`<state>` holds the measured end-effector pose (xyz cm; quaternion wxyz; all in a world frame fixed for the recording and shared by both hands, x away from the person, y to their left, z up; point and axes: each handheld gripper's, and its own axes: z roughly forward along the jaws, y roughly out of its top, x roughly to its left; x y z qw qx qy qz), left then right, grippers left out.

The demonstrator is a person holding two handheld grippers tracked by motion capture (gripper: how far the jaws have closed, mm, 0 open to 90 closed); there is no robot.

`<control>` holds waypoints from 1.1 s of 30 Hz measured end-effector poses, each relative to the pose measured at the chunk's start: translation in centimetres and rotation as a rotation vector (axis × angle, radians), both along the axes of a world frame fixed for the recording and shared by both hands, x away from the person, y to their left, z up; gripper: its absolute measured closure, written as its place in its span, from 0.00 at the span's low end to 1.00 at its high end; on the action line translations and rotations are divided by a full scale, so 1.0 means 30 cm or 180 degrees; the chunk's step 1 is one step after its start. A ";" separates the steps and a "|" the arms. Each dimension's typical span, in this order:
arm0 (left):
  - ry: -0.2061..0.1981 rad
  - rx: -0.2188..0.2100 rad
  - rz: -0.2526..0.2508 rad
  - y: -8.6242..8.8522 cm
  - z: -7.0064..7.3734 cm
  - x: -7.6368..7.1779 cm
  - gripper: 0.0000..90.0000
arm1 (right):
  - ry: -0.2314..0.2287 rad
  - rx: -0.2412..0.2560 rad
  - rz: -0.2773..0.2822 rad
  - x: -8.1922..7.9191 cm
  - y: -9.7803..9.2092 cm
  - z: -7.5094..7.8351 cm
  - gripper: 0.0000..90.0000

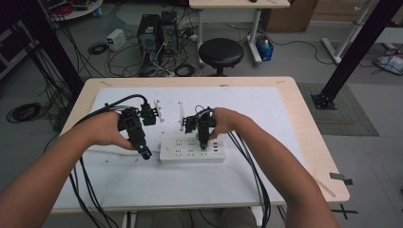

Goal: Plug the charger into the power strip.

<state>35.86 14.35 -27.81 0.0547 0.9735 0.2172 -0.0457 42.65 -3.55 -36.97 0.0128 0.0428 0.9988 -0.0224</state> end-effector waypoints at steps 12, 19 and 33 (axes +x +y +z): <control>-0.0003 0.0040 -0.0002 0.003 -0.013 0.003 0.23 | 0.0244 0.0111 0.0081 -0.037 0.006 0.082 0.22; -0.0006 0.0044 -0.0009 0.020 -0.006 -0.003 0.23 | 0.0229 0.0205 0.0059 -0.067 -0.026 0.157 0.18; -0.0035 0.0041 -0.0057 0.005 0.024 -0.008 0.23 | 0.0008 0.0113 -0.0170 -0.186 -0.189 0.337 0.18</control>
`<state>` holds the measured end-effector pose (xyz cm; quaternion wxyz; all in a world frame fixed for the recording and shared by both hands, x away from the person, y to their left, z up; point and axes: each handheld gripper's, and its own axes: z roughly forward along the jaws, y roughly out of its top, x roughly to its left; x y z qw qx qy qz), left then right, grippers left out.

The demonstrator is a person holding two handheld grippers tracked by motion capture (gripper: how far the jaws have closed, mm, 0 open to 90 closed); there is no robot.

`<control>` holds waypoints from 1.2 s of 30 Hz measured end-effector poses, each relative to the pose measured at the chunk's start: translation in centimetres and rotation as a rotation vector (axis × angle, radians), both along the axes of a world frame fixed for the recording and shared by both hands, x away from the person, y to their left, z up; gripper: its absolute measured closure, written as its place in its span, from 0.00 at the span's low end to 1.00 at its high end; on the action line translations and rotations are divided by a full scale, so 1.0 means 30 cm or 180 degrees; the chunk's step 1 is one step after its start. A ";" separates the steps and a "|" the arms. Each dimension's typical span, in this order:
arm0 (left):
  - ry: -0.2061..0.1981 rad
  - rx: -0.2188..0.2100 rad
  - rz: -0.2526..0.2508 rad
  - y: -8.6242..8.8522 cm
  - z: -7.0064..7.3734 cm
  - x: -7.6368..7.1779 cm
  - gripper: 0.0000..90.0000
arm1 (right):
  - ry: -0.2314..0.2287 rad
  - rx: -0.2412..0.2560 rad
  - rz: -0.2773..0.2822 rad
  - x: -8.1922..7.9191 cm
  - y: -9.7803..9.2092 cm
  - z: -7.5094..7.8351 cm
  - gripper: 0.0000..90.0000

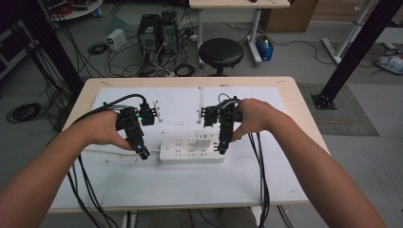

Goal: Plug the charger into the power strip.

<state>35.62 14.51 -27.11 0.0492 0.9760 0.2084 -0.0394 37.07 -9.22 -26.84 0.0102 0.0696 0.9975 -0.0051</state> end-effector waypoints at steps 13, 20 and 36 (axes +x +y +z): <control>0.0064 -0.0011 -0.0019 -0.008 0.105 -0.013 0.23 | -0.0134 -0.0063 -0.0239 -0.107 -0.148 0.106 0.18; 0.0102 0.0011 -0.0059 -0.023 0.131 -0.022 0.23 | -0.0197 -0.0105 -0.0261 -0.122 -0.183 0.121 0.18; 0.0064 0.0048 -0.0083 -0.027 0.138 -0.037 0.23 | -0.0214 -0.0001 -0.0332 -0.109 -0.191 0.121 0.18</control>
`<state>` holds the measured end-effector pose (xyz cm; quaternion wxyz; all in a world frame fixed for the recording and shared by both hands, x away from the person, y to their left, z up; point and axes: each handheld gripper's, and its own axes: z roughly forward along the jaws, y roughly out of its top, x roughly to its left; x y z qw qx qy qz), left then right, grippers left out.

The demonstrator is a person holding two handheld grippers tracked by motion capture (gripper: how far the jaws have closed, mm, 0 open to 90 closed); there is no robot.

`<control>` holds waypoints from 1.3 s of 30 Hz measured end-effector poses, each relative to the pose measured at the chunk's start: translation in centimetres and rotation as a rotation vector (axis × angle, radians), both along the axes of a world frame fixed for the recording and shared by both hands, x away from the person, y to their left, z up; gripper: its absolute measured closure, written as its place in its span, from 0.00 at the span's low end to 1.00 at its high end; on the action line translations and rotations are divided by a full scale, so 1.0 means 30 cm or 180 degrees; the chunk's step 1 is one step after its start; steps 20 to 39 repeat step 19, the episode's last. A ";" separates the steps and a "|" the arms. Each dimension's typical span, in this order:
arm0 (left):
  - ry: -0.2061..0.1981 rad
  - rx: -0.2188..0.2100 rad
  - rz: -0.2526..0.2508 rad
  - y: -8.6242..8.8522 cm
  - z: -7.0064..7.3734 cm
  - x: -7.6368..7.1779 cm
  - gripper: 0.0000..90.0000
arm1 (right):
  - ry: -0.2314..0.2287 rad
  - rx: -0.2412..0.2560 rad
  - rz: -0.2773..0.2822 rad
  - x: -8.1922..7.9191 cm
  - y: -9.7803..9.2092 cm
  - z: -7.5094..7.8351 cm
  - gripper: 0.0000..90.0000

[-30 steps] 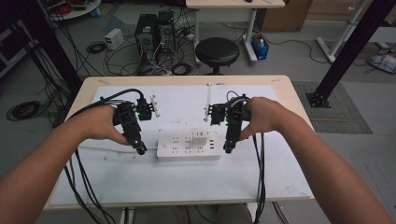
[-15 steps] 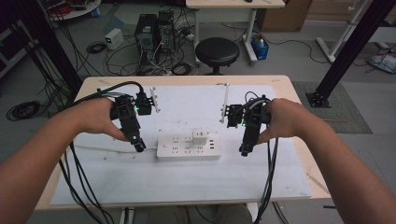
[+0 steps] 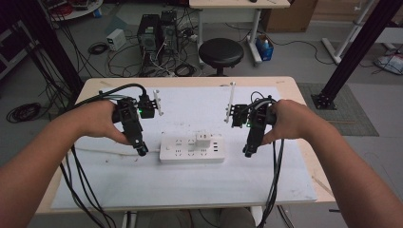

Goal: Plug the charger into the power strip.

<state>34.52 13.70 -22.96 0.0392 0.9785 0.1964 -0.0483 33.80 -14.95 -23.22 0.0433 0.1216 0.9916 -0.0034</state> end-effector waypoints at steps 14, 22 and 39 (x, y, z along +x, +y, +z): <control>-0.0014 -0.0023 0.0000 -0.006 0.003 -0.013 0.23 | 0.0018 -0.0012 -0.0007 -0.008 0.006 0.004 0.18; -0.0015 -0.0030 -0.0014 -0.008 0.006 -0.014 0.23 | 0.0002 -0.0001 -0.0019 -0.005 0.000 0.004 0.18; -0.0015 -0.0030 -0.0014 -0.008 0.006 -0.014 0.23 | 0.0002 -0.0001 -0.0019 -0.005 0.000 0.004 0.18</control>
